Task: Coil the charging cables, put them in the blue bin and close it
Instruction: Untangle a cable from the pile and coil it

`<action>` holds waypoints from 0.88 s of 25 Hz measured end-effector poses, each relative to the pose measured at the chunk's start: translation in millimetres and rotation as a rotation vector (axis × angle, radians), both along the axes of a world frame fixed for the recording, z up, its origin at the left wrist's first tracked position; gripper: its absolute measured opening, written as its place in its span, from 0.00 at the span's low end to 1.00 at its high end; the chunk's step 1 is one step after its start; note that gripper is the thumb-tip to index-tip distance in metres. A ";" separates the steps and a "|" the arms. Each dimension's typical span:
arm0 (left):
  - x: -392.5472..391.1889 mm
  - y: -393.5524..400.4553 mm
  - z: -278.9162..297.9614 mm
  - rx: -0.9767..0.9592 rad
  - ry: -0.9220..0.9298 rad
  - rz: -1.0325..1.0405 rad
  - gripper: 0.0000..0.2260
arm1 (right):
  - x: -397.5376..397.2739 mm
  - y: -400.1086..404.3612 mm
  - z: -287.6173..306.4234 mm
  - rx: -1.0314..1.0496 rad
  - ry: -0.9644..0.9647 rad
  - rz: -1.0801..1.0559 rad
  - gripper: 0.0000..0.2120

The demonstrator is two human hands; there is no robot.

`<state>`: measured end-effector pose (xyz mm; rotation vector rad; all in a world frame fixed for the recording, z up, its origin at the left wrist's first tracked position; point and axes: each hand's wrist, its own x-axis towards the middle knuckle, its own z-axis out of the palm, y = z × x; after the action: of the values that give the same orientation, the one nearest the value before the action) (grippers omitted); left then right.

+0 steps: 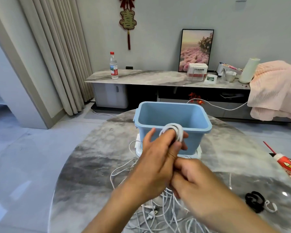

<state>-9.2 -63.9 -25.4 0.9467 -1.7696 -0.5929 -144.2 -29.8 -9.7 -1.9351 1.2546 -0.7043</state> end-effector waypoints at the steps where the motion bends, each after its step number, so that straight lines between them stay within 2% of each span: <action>1: -0.8 0.2 0.2 -0.044 -0.098 -0.013 0.10 | -10.9 -1.4 12.8 -0.008 0.051 0.007 0.06; 3: -2.3 0.7 4.7 -0.028 -0.116 -0.133 0.08 | -33.6 -5.1 36.9 -0.165 0.138 0.001 0.05; 5: -4.3 2.9 10.1 0.030 -0.122 -0.233 0.10 | -48.6 -6.6 50.4 -0.472 0.314 -0.015 0.09; 7: -1.1 3.8 12.1 0.217 -0.021 -0.366 0.13 | -55.4 -14.3 53.8 -0.607 0.338 -0.001 0.16; 9: 2.5 7.8 14.5 0.402 0.167 -0.497 0.14 | -68.0 -29.1 52.6 -0.460 0.011 -0.025 0.21; 10: 2.4 10.1 17.0 0.471 0.257 -0.558 0.15 | -75.0 -38.1 48.7 -0.368 -0.191 -0.059 0.19; 12: -3.6 13.3 19.7 0.563 0.462 -0.702 0.17 | -75.5 -49.6 30.6 -0.228 -0.469 -0.107 0.08; 13: -6.6 13.7 20.6 0.597 0.609 -0.746 0.17 | -66.2 -51.0 17.6 -0.172 -0.533 -0.119 0.05; 15: -6.7 8.8 19.5 0.649 0.945 -0.688 0.16 | -39.0 -42.9 -8.9 -0.084 -0.560 -0.126 0.06; 17: 2.9 -2.3 17.3 0.628 1.115 -0.487 0.16 | -8.7 -27.9 -27.2 -0.035 -0.495 -0.103 0.08; 18: 7.2 -6.9 15.6 0.593 1.096 -0.383 0.16 | 2.1 -20.4 -30.2 -0.011 -0.440 -0.092 0.09; 20: 10.0 -10.4 11.6 0.492 0.900 -0.196 0.16 | 12.9 -8.3 -29.1 0.013 -0.306 -0.062 0.10; 22: 9.1 -11.3 10.1 0.433 0.776 -0.186 0.15 | 9.3 0.8 -15.6 -0.016 -0.204 -0.057 0.09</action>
<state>-0.2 -75.1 -15.3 0.6872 -1.0435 -1.3000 -134.9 -29.0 -25.3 -1.7947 1.1838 -0.9188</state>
